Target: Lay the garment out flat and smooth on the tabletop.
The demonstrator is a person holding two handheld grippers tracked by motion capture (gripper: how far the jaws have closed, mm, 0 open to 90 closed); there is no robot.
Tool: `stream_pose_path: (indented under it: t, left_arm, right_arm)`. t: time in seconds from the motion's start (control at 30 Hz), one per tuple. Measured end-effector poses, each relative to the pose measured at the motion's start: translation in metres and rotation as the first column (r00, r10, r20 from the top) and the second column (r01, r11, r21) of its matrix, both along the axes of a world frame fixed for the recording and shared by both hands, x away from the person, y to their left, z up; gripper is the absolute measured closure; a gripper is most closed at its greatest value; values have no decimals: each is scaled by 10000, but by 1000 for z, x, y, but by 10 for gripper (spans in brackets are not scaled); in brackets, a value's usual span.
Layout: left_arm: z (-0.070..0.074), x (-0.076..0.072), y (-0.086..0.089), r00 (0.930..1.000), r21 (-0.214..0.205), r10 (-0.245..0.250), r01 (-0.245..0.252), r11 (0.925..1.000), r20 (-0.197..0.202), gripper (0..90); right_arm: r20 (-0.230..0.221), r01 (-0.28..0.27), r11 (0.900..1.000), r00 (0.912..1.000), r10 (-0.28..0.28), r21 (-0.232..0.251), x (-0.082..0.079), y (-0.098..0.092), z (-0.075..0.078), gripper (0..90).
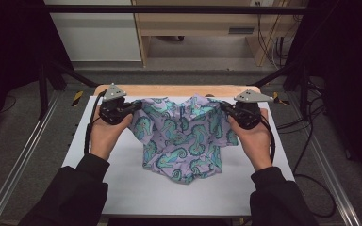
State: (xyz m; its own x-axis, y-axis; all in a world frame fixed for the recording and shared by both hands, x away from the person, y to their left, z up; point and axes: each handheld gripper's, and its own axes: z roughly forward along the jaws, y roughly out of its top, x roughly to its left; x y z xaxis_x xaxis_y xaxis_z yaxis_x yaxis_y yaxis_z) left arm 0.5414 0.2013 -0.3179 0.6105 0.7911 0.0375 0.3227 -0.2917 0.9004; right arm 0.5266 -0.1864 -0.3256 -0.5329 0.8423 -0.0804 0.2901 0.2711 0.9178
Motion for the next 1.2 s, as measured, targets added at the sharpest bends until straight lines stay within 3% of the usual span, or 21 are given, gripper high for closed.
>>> stream_pose_path:
  t: [0.37,0.67,0.87,1.2]
  left_arm:
    - [6,9,7,9991,-470,412,-405,9981,132,883]
    - [12,22,6,9967,-524,684,-661,9964,430,883]
    - [16,34,-2,9957,-327,724,-706,9970,584,883]
    - [11,61,-5,9948,-591,985,-968,9936,270,883]
  right_arm:
    - [244,439,9990,9987,-439,39,15,0,10,890]
    - [470,674,9972,9965,-690,332,23,0,14,890]
    - [458,776,9963,9958,-792,362,28,-3,17,890]
    - [219,920,9950,9954,-929,385,51,0,15,890]
